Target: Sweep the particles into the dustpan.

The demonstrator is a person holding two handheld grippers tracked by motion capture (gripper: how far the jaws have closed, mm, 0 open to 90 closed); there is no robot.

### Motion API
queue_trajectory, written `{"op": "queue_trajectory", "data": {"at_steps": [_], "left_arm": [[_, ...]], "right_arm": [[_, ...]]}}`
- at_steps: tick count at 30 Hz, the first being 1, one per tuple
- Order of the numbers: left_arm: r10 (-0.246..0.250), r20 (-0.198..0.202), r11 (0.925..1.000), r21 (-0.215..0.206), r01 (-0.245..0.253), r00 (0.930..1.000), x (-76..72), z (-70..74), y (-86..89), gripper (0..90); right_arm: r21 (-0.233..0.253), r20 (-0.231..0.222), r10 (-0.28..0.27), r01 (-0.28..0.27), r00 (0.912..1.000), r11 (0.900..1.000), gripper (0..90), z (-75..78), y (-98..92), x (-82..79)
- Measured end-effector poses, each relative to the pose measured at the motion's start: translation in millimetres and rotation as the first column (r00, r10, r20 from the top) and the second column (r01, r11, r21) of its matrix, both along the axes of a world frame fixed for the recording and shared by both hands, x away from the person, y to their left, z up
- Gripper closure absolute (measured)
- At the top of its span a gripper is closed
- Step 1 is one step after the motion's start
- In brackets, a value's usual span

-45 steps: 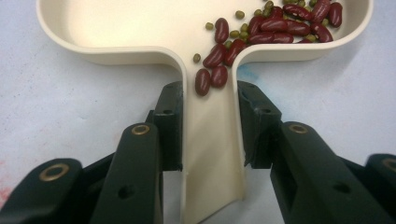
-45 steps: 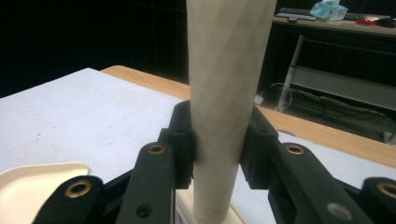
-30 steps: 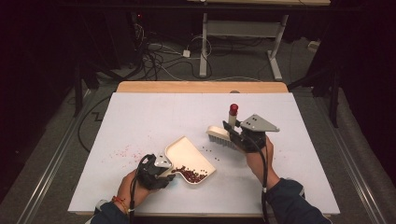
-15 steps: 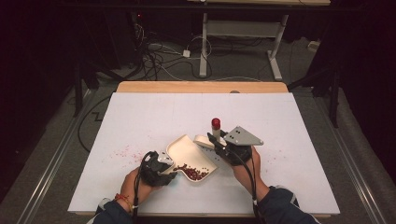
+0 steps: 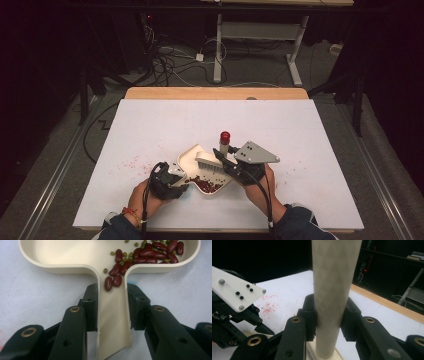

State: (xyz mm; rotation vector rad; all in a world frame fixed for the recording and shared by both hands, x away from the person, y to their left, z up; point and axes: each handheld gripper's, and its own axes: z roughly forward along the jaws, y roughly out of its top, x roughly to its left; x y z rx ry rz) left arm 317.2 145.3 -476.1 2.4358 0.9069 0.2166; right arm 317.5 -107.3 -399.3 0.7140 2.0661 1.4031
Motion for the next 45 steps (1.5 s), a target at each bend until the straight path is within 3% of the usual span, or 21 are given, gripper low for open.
{"op": "queue_trajectory", "data": {"at_steps": [7,15,21,28,35,40,45], "left_arm": [[-0.007,0.003,1.0,-0.005,0.007,1.0,-4.2,2.2,6.1,63.4],[-0.025,-0.005,0.9997,0.003,0.025,0.9997,-8.7,4.7,8.1,63.3],[-0.03,-0.004,0.9994,0.018,0.03,0.9995,-11.1,4.3,6.0,63.3],[-0.032,0.004,0.999,0.029,0.032,0.9995,-11.9,4.4,2.1,63.3],[-0.034,0.007,0.9989,0.034,0.033,0.9994,-11.4,3.3,1.9,63.3],[-0.034,0.003,0.999,0.029,0.034,0.9994,-10.9,2.7,2.7,63.3],[-0.034,0.0,0.9991,0.024,0.034,0.9994,-10.5,3.0,3.6,63.3]], "right_arm": [[0.034,0.032,-0.019,0.018,0.9993,0.999,69.9,16.3,-22.1,-1.0],[-0.031,0.043,-0.076,0.077,0.9962,0.997,69.8,14.7,-58.1,-4.8],[-0.054,0.015,-0.098,0.099,0.9951,0.994,69.8,8.2,-79.8,-13.5],[-0.102,-0.003,-0.061,0.061,0.9981,0.993,69.9,0.9,-76.9,-30.1],[-0.05,-0.023,0.004,-0.005,0.9997,0.999,69.9,2.0,-61.7,-39.6],[-0.015,0.002,-0.003,0.003,1.0,1.0,69.9,9.2,-68.4,-38.7],[-0.028,0.036,-0.039,0.04,0.9986,0.999,69.9,11.5,-72.5,-29.1]]}}
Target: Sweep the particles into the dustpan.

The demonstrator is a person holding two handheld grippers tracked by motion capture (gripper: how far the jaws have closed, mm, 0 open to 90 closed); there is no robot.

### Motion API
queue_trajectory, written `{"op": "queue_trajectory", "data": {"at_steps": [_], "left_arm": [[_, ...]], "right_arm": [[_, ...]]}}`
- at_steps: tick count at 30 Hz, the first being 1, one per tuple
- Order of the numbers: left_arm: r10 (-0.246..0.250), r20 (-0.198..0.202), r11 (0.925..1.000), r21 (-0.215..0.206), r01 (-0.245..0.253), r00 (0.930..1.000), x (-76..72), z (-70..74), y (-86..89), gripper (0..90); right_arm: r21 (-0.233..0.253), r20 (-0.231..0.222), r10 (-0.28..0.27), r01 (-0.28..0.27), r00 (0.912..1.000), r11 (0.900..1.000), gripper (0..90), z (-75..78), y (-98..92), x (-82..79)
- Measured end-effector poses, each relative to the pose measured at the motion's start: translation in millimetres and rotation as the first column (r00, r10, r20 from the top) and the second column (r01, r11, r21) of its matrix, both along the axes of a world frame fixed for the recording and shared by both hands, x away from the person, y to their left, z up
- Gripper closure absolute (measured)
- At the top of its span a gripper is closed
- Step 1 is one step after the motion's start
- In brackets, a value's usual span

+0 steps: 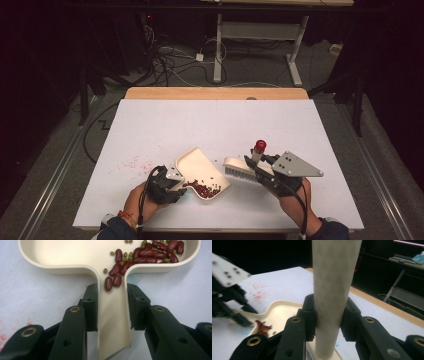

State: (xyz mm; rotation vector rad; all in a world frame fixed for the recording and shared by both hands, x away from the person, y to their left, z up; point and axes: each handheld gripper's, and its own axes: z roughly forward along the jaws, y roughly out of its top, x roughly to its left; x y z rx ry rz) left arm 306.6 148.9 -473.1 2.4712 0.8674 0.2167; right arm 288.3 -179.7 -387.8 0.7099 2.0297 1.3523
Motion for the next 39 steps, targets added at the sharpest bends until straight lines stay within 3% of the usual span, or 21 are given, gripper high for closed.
{"op": "queue_trajectory", "data": {"at_steps": [7,11,16,19,24,28,32,35,39], "left_arm": [[0.013,-0.016,0.9999,-0.01,-0.014,0.9998,3.3,-1.3,2.3,63.2],[0.032,-0.02,0.9993,-0.02,-0.032,0.9993,5.9,-1.6,6.7,63.2],[0.054,-0.013,0.9982,-0.026,-0.054,0.9985,8.0,-2.8,9.7,63.1],[0.067,-0.01,0.9973,-0.029,-0.068,0.9977,9.3,-3.0,10.7,63.1],[0.072,-0.004,0.997,-0.028,-0.072,0.9974,9.1,-3.0,10.3,63.1],[0.074,-0.001,0.9969,-0.025,-0.074,0.9973,10.0,-3.5,10.1,62.9],[0.072,0.002,0.9971,-0.024,-0.072,0.9974,10.2,-3.4,10.3,62.9],[0.072,0.0,0.9971,-0.026,-0.072,0.9974,10.7,-3.6,10.6,62.9],[0.079,0.001,0.9963,-0.035,-0.079,0.9969,10.9,-3.8,11.5,62.8]], "right_arm": [[-0.013,0.044,-0.068,0.069,0.9967,0.998,69.9,-4.7,13.5,33.3],[-0.006,0.044,-0.088,0.088,0.9952,0.996,69.9,-7.5,26.3,49.2],[-0.058,0.048,-0.101,0.104,0.9937,0.993,69.9,-16.9,44.6,58.8],[-0.068,0.044,-0.081,0.083,0.9958,0.994,69.9,-21.6,51.1,55.6],[-0.086,0.025,-0.038,0.04,0.999,0.996,69.9,-20.6,60.9,36.7],[-0.039,-0.027,0.025,-0.026,0.9993,0.999,69.9,-14.8,64.6,25.9],[0.001,-0.006,0.056,-0.056,0.9984,0.998,69.9,-3.7,62.1,15.5],[0.016,0.019,0.042,-0.043,0.9989,0.999,69.9,3.9,54.7,13.9],[0.014,0.018,0.029,-0.029,0.9994,0.999,69.8,5.2,46.4,18.6]]}}
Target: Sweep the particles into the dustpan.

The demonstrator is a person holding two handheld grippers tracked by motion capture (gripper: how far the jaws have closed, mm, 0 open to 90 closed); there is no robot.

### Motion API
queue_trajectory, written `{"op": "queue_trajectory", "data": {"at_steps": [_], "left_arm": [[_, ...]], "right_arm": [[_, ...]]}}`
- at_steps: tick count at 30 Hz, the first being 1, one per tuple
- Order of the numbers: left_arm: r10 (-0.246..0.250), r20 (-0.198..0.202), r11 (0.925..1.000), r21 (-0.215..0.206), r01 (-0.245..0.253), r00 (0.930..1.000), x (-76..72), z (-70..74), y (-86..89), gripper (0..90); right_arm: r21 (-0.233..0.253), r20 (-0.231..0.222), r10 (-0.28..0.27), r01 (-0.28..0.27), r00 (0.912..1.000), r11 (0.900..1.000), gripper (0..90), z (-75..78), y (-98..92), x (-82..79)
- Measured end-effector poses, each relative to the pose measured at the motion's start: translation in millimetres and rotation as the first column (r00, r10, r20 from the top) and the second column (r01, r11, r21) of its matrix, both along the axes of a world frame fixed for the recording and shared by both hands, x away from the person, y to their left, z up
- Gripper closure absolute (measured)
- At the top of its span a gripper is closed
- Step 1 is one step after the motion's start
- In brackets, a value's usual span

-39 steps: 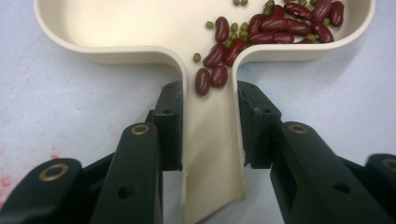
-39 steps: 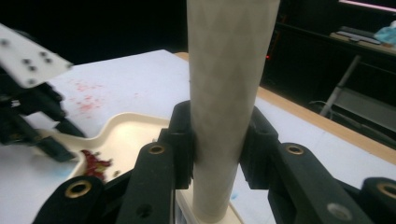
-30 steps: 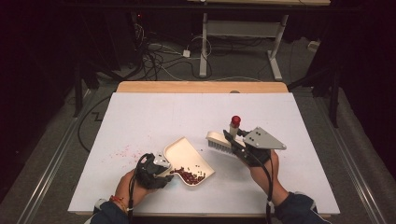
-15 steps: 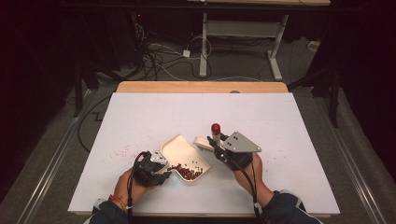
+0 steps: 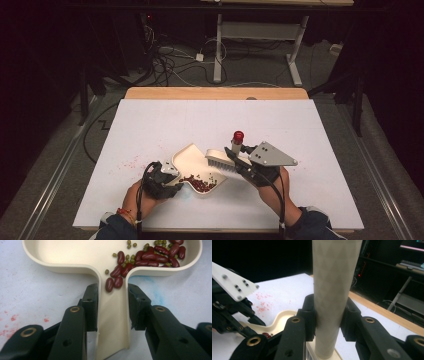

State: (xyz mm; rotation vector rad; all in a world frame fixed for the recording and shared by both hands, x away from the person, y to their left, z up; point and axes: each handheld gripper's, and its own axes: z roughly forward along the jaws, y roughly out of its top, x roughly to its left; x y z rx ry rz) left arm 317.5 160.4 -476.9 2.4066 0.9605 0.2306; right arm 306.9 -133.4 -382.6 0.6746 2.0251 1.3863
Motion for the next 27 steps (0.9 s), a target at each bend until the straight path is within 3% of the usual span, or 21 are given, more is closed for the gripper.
{"op": "queue_trajectory", "data": {"at_steps": [6,9,15,20,27], "left_arm": [[0.013,0.0,0.9999,-0.011,-0.013,0.9999,0.3,0.1,0.3,62.9],[0.048,0.022,0.9983,-0.034,-0.047,0.9986,-0.7,0.6,0.8,62.3],[0.056,0.021,0.998,-0.032,-0.055,0.9982,-1.3,-1.8,0.4,62.1],[0.063,0.014,0.9973,-0.04,-0.062,0.9979,-0.8,-2.2,1.9,62.7],[0.08,0.012,0.9956,-0.049,-0.079,0.9967,-1.4,-1.7,10.0,63.0]], "right_arm": [[-0.041,-0.024,-0.025,0.024,0.9994,0.999,69.9,-12.3,-0.2,7.6],[-0.06,-0.032,-0.004,0.002,0.9995,0.998,69.9,-16.1,6.6,4.7],[-0.072,-0.046,0.049,-0.052,0.9977,0.996,69.8,-19.4,22.1,-4.8],[-0.052,-0.069,0.084,-0.088,0.994,0.995,69.8,-17.5,24.1,-8.5],[-0.016,-0.041,0.082,-0.082,0.9958,0.996,69.8,-6.5,18.0,-6.3]]}}
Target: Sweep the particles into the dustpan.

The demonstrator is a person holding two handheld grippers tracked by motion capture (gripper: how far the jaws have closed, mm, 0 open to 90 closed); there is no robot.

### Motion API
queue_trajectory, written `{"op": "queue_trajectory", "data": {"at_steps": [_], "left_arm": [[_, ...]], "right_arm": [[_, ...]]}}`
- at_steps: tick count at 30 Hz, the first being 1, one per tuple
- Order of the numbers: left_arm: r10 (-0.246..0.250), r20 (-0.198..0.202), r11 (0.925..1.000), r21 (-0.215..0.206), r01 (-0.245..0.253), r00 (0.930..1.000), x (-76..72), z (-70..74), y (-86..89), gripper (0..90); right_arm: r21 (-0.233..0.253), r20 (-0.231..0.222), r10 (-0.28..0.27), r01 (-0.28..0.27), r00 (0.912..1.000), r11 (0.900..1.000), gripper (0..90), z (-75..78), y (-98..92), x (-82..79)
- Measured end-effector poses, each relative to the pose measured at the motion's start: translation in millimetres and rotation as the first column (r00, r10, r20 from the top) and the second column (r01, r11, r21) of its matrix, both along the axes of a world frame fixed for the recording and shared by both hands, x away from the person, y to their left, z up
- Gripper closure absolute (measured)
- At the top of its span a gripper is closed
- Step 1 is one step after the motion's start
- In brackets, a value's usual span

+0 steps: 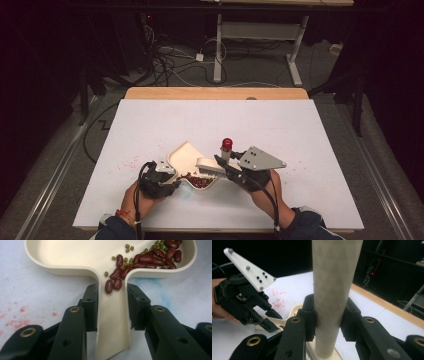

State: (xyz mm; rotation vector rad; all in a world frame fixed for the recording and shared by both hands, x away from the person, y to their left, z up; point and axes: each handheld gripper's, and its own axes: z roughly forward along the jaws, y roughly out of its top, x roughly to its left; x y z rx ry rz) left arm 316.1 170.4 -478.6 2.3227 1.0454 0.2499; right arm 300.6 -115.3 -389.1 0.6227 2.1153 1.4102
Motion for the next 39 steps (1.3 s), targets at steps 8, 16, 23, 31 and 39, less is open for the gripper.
{"op": "queue_trajectory", "data": {"at_steps": [8,16,23,31,39], "left_arm": [[0.024,0.014,0.9997,0.004,-0.024,0.9996,2.2,0.6,9.4,63.0],[0.039,0.015,0.9992,0.004,-0.039,0.9991,5.0,1.1,15.9,63.0],[0.063,0.013,0.998,-0.005,-0.063,0.9979,7.3,1.6,23.1,63.0],[0.08,0.011,0.9968,-0.009,-0.08,0.9967,7.9,1.8,28.4,63.0],[0.105,0.005,0.9944,-0.017,-0.105,0.9945,12.2,-1.6,36.6,63.0]], "right_arm": [[0.012,0.04,0.026,-0.026,0.9989,1.0,69.7,14.3,-29.5,-3.0],[-0.013,0.044,-0.026,0.027,0.9987,1.0,69.8,24.4,-86.1,-10.3],[-0.028,-0.001,-0.079,0.079,0.9968,0.996,69.7,20.7,-130.0,-17.1],[-0.046,-0.022,-0.12,0.119,0.9926,0.992,69.7,19.9,-155.4,-27.0],[-0.069,-0.069,-0.128,0.123,0.9894,0.99,69.6,13.7,-169.6,-33.8]]}}
